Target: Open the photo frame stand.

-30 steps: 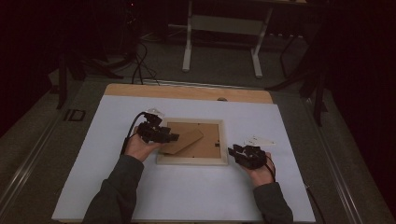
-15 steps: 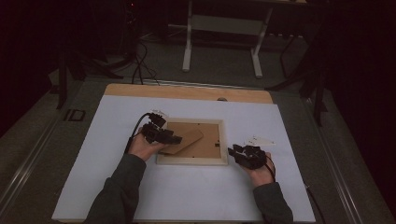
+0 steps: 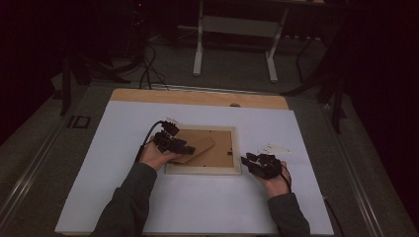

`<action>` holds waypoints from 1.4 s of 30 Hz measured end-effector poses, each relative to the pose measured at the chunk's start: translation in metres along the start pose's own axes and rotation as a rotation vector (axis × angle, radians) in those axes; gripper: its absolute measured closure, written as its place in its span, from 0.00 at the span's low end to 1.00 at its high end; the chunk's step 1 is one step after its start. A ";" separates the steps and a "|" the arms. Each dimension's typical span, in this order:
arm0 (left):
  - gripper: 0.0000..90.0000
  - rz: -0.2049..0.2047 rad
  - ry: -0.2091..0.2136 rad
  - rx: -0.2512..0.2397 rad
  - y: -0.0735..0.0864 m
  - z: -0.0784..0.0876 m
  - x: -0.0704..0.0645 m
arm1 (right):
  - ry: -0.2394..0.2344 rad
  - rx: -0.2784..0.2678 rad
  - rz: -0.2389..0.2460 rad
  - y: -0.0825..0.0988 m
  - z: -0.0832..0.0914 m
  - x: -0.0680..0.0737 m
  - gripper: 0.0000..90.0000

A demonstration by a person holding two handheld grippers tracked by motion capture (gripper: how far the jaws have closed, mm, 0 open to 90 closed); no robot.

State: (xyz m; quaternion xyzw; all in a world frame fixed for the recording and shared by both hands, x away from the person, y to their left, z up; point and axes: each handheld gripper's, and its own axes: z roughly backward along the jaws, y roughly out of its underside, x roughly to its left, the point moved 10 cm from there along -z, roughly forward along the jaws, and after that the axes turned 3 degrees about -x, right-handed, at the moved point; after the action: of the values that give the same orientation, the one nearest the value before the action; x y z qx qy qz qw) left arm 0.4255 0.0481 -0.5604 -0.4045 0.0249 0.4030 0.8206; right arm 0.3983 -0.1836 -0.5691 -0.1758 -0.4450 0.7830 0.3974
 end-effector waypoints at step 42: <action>0.43 0.027 0.042 0.064 0.008 -0.024 -0.003 | -0.013 0.015 0.002 0.002 -0.006 0.003 0.71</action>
State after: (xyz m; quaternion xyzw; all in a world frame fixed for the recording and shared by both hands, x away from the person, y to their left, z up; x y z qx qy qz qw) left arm 0.4250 0.0327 -0.5799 -0.3859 0.0605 0.4045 0.8270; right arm 0.3992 -0.1782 -0.5736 -0.1678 -0.4417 0.7878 0.3951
